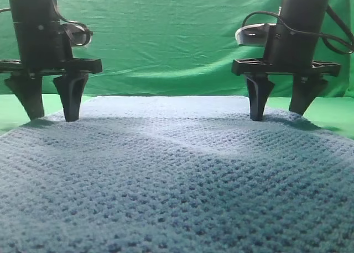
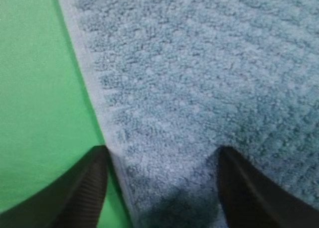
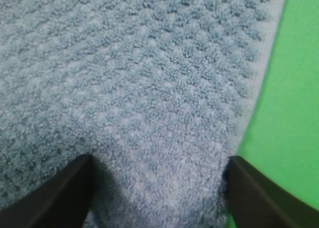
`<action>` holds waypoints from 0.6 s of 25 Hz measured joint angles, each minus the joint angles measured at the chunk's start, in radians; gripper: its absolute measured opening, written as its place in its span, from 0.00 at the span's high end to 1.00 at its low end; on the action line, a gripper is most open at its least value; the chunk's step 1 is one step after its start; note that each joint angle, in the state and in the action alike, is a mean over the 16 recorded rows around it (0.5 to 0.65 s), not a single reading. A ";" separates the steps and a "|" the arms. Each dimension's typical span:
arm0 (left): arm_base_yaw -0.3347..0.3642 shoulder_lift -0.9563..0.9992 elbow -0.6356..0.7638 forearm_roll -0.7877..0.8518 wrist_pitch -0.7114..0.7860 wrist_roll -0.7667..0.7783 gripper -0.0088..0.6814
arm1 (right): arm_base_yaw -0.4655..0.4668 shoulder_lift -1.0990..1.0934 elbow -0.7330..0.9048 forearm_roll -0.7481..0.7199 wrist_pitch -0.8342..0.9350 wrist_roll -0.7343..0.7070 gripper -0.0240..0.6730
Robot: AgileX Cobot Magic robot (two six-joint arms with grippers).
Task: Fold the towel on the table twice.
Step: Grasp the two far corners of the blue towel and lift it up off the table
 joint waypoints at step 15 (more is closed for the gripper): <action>-0.015 0.022 -0.119 -0.037 0.109 -0.019 0.99 | 0.009 -0.014 -0.057 0.022 0.043 0.002 0.96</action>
